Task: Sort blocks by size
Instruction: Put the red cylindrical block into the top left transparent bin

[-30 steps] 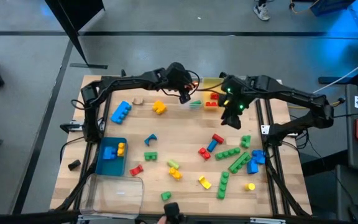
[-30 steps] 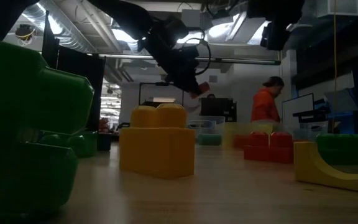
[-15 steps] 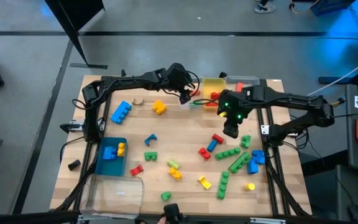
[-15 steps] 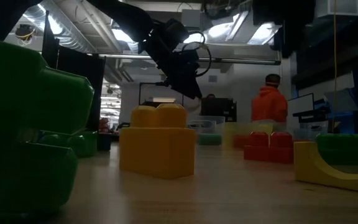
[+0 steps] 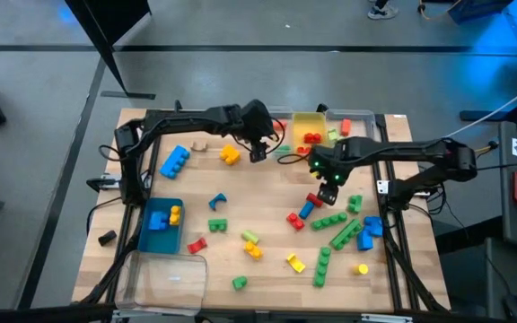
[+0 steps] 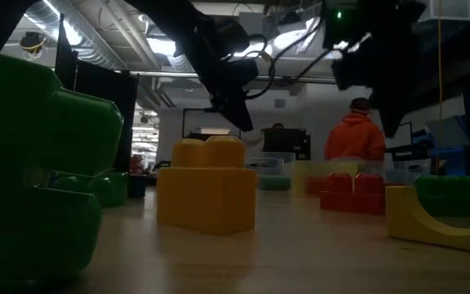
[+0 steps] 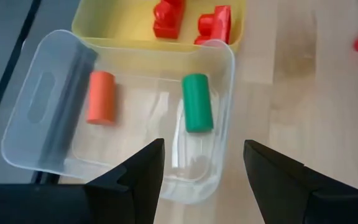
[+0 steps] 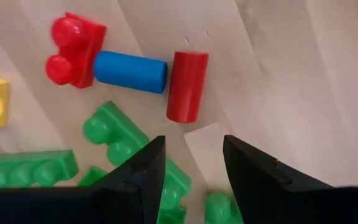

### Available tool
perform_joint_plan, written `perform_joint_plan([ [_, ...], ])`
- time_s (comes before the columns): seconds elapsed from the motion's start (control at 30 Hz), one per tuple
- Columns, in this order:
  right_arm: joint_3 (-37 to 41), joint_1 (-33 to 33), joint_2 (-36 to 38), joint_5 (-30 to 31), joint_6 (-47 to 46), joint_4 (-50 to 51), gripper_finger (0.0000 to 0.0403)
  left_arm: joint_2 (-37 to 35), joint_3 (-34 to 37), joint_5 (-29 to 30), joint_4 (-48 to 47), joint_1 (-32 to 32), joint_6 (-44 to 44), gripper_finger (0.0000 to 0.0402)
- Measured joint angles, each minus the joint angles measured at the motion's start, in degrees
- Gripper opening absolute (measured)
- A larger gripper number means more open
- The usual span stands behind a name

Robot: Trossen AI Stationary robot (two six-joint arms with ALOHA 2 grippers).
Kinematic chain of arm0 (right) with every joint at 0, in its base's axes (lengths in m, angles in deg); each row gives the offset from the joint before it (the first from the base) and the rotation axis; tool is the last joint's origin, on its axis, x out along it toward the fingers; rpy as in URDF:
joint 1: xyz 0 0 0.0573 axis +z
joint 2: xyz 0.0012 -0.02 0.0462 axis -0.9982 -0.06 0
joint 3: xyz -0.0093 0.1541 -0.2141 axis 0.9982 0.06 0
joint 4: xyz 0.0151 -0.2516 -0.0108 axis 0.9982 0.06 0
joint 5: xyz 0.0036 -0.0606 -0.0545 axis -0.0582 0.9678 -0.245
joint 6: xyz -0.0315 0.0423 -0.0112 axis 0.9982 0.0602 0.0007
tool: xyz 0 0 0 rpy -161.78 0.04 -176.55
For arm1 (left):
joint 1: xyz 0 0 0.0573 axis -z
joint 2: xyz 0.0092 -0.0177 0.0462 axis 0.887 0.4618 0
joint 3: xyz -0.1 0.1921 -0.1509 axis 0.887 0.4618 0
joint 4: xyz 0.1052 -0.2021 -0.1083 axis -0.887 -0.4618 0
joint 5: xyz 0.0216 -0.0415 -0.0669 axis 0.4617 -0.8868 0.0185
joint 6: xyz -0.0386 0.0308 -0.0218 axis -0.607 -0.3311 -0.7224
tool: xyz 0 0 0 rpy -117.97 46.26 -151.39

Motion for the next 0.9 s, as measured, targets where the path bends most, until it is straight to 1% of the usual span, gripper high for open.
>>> perform_joint_plan([
  [0.2, 4.1, 0.0, -2.7, -3.0, 0.0, -5.4, 0.0163, 0.0, 0.0, 0.0, -0.8, 1.1, 1.4, 0.0203],
  [0.37, 6.3, 0.0, -4.7, -3.1, 0.0, -9.2, 0.0163, 0.0, 0.0, 0.0, -0.8, 1.1, 1.4, 0.0203],
  [0.57, 6.6, 0.0, -7.2, -4.1, 0.0, -11.1, 0.0163, 0.0, 0.0, 0.0, -0.8, 1.1, 1.3, 0.0203],
  [0.73, 6.6, 0.0, -9.6, -2.4, 0.1, -11.2, 0.0163, 0.0, 0.0, 0.0, -0.8, 1.1, 1.3, 0.0203],
  [0.9, 6.6, 0.0, -12.0, -3.0, 0.1, -12.7, 0.0163, -0.1, 0.0, 0.0, -0.8, 1.1, 1.3, 0.0203],
])
